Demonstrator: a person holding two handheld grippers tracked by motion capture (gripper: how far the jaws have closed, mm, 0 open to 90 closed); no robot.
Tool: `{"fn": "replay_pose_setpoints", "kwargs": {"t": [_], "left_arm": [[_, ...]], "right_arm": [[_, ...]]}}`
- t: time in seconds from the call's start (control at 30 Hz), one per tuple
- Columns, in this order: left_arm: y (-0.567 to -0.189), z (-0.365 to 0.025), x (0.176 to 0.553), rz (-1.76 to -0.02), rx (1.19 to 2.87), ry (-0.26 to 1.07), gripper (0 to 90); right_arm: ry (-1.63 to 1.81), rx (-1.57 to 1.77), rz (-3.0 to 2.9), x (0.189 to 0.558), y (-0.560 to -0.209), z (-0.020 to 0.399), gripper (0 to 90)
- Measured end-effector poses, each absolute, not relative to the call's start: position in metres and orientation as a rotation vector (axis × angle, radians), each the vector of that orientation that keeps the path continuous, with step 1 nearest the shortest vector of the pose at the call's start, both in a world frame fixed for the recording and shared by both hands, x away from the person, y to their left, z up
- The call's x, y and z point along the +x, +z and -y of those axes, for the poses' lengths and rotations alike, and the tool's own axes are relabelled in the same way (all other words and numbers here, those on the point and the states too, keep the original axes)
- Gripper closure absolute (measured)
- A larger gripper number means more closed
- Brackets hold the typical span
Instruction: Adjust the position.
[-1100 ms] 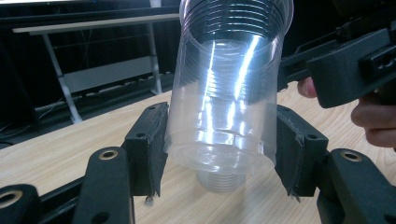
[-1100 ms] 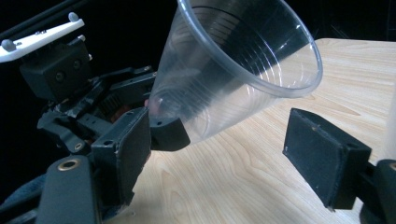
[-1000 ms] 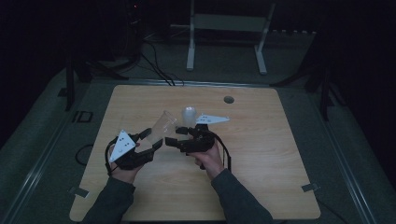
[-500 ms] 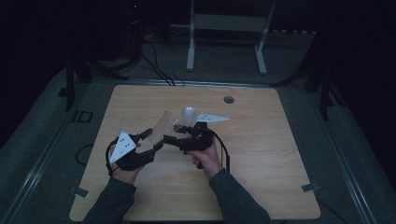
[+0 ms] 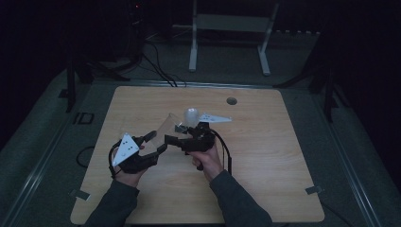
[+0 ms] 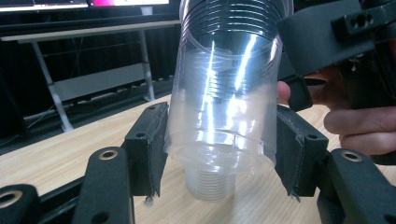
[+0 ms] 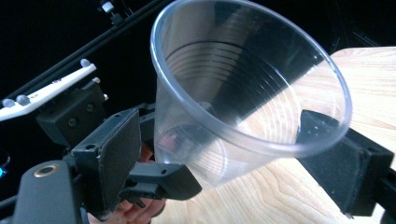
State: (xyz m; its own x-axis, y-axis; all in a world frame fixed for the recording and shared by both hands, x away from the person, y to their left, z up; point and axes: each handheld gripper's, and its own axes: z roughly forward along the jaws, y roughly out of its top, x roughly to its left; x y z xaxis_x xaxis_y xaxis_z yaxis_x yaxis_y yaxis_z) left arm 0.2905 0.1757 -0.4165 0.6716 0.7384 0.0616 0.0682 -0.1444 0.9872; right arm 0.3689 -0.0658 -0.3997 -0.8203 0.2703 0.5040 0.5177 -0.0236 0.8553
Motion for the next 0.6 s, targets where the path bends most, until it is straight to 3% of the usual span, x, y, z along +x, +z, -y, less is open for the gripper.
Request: {"fn": "replay_pose_setpoints", "kwargs": {"t": [0.37,0.6], "left_arm": [[-0.4189,-0.1726,0.2905,-0.66,1.632,0.655,41.7],[-0.4193,-0.173,0.2907,-0.66,1.632,0.654,41.6]], "right_arm": [[-1.965,-0.856,2.012,0.3714,-0.3997,0.0649,16.6],[-1.98,-0.87,1.965,0.3733,-0.4005,0.0671,25.5]]}}
